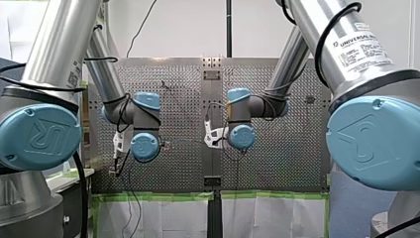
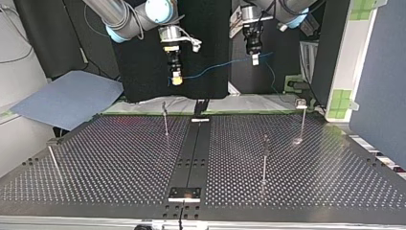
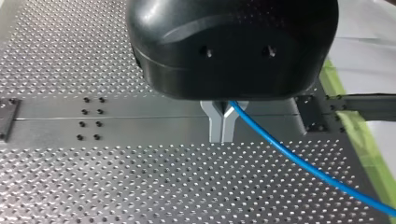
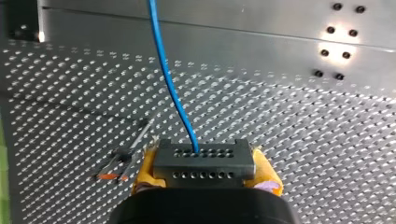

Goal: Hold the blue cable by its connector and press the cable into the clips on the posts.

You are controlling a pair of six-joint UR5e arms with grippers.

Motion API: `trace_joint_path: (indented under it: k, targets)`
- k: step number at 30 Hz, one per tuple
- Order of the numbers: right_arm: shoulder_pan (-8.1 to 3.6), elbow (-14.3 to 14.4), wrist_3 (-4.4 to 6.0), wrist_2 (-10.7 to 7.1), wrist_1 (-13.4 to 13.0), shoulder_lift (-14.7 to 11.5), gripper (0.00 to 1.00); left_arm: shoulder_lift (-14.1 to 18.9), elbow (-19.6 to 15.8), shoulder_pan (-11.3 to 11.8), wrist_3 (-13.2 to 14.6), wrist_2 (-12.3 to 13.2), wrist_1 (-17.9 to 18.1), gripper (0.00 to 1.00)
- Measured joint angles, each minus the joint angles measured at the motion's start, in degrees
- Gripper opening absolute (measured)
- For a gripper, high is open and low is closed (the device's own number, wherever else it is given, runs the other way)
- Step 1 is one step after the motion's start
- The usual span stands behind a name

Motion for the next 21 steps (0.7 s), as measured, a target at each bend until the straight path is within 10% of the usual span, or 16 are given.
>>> trace_joint_path:
  k: [21]
  targets:
    - [2.38,-9.1,-3.15,-5.13,5.6,0.0,0.00,10.0,10.0,2.7,-0.9,3.1,-10.4,0.00]
